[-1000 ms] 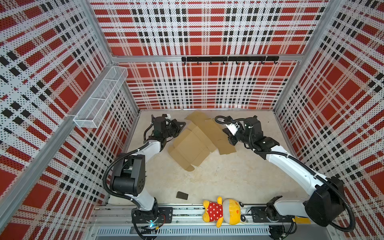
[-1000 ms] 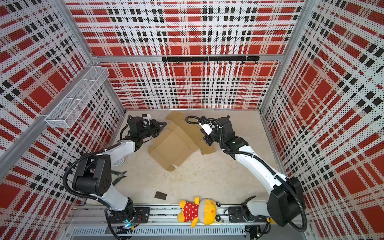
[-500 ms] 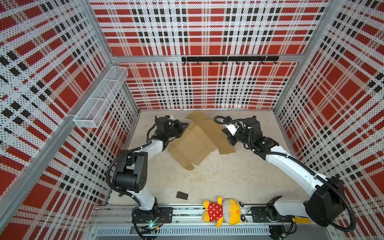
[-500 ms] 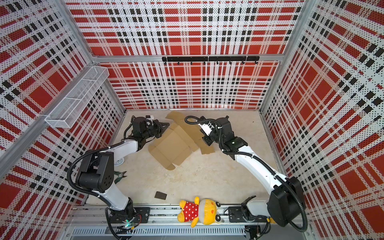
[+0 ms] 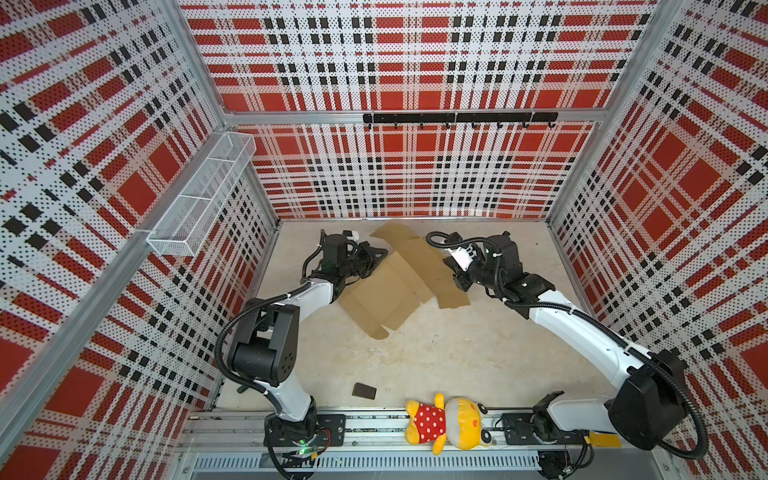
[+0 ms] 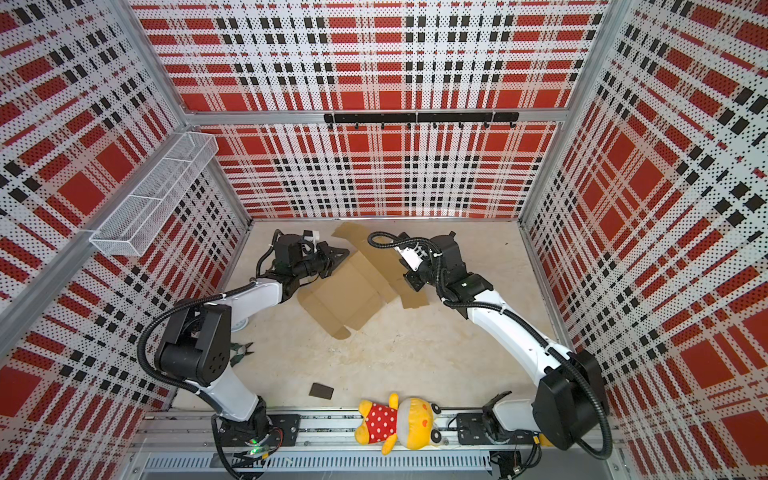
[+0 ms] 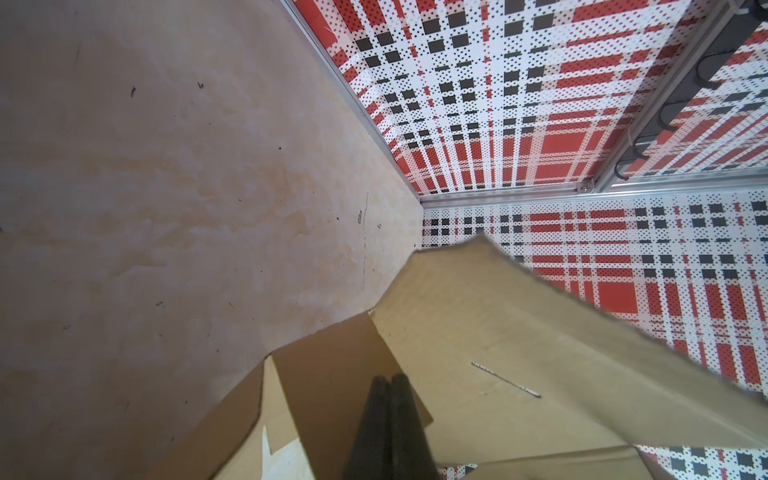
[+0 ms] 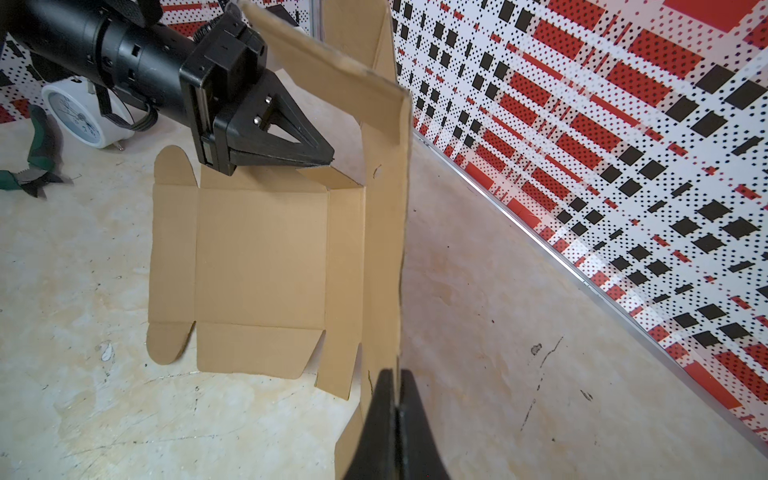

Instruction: Fold the paper box

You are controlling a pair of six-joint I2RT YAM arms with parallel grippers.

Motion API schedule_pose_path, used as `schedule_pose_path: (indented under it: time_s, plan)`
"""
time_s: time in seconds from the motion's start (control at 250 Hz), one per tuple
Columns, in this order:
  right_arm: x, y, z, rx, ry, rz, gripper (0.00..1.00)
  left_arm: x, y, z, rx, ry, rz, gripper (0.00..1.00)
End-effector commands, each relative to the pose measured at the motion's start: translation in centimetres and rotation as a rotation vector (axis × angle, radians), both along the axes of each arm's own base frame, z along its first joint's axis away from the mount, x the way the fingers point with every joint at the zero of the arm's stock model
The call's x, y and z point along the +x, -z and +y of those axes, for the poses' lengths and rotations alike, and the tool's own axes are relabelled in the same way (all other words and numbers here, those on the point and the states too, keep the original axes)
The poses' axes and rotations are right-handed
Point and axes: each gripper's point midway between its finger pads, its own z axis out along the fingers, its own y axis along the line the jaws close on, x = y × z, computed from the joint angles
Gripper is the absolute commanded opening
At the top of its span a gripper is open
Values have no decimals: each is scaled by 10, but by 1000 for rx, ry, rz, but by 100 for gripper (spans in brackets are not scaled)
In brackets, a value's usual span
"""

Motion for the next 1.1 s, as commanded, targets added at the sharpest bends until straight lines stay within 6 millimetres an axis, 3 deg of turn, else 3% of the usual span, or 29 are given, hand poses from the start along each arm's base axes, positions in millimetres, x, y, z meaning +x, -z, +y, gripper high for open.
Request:
schedule_pose_path:
  time_s: [0.0, 0.48, 0.88, 1.096]
  plan:
    - [6, -26, 9, 49, -14, -63, 0, 3, 0, -7, 20, 22, -14, 0]
    - [4, -26, 13, 45, -25, -67, 0, -9, 23, -25, 82, 72, 12, 0]
    - [2, -22, 17, 31, -47, -65, 0, -7, 44, -22, 129, 70, 51, 0]
    - [1, -21, 19, 34, -63, -58, 0, -3, 46, -24, 137, 84, 40, 0]
